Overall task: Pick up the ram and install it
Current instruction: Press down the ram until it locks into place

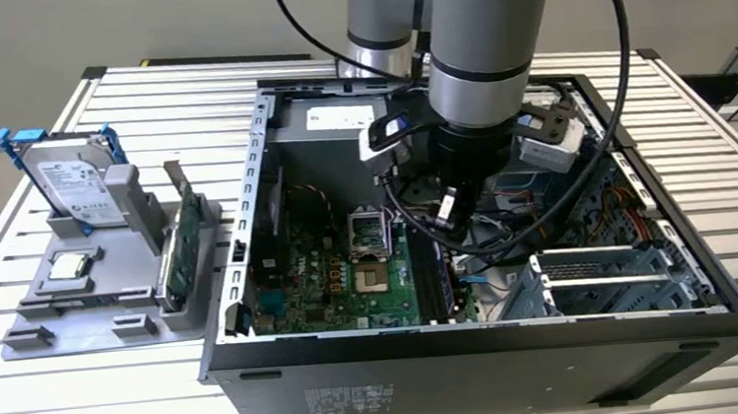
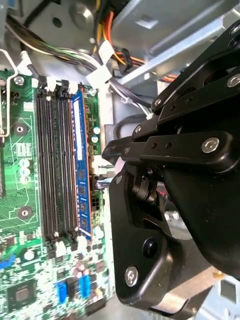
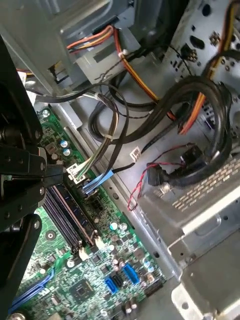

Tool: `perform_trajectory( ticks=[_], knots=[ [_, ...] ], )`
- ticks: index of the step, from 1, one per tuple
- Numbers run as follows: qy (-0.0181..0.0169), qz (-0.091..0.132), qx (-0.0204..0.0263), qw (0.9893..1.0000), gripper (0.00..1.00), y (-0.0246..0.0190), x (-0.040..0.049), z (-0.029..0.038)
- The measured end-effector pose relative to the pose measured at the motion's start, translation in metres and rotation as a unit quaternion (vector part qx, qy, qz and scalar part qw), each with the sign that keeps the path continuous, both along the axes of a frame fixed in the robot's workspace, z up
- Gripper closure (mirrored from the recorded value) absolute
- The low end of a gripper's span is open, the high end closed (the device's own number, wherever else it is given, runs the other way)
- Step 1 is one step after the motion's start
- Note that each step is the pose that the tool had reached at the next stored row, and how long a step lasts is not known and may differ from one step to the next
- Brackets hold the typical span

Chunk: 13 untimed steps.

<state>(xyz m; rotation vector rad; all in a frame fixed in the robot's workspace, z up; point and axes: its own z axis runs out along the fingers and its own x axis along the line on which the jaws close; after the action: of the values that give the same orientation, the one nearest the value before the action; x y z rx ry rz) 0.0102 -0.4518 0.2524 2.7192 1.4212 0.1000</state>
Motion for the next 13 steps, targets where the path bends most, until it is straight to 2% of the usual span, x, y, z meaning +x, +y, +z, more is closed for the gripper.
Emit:
perform_trajectory(
  ticks=[3, 7, 13],
  knots=[
    [0.0000, 0.028, 0.0000, 0.9996, 1.00, 0.0000, 0.0000, -0.0007],
    [0.0000, 0.063, 0.0000, 0.9980, 1.00, 0.0000, 0.0000, -0.0017],
    [0.0003, 0.115, 0.0002, 0.9934, 1.00, 0.0000, 0.0000, -0.0028]
  ],
)
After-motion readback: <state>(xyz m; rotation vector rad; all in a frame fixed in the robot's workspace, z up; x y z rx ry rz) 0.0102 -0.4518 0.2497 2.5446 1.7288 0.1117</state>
